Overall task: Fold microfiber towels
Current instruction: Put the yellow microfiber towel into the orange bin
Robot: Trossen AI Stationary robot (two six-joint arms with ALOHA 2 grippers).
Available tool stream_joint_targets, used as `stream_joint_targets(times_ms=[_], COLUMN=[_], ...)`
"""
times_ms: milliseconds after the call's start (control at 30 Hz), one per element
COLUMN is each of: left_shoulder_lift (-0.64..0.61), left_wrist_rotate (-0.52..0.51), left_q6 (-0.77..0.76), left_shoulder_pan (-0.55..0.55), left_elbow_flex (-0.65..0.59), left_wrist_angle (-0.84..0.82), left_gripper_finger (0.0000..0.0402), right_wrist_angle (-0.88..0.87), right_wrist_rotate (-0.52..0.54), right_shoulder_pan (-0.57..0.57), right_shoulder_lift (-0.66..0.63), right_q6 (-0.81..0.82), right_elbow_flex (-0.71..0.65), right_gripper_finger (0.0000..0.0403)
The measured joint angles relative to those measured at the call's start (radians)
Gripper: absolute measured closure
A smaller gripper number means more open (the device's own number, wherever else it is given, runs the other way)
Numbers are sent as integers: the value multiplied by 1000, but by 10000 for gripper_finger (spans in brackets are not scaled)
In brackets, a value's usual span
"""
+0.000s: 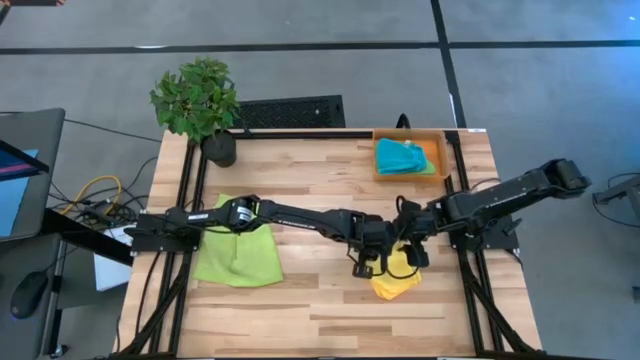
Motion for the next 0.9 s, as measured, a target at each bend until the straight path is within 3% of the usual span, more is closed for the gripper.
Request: stream_joint_targets(times_ms=[167,400,633,767,900], left_shoulder_lift=[0,-5,-22,-23,-23], left_wrist_rotate=[0,-37,-52,-53,-56], left_q6=[65,100,106,104,102], left_shoulder_pan=[-19,-29,-37,-37,-37], left_elbow_flex=[0,1,2,2,2], left_wrist_angle=[10,-1,-1,-15,-32], left_gripper_finger=[401,401,401,401,401], right_wrist_angle=[42,40,42,47,49], right_wrist_rotate=[-9,-131,-136,-132,-128], right_shoulder_pan=[-3,-18,-22,-24,-24], right_shoulder_lift=[0,19,80,104,98], right_q6=[-104,-152,-186,-188,-209], right_elbow_flex=[0,0,0,0,0], right_gripper_finger=[163,163,175,235,340])
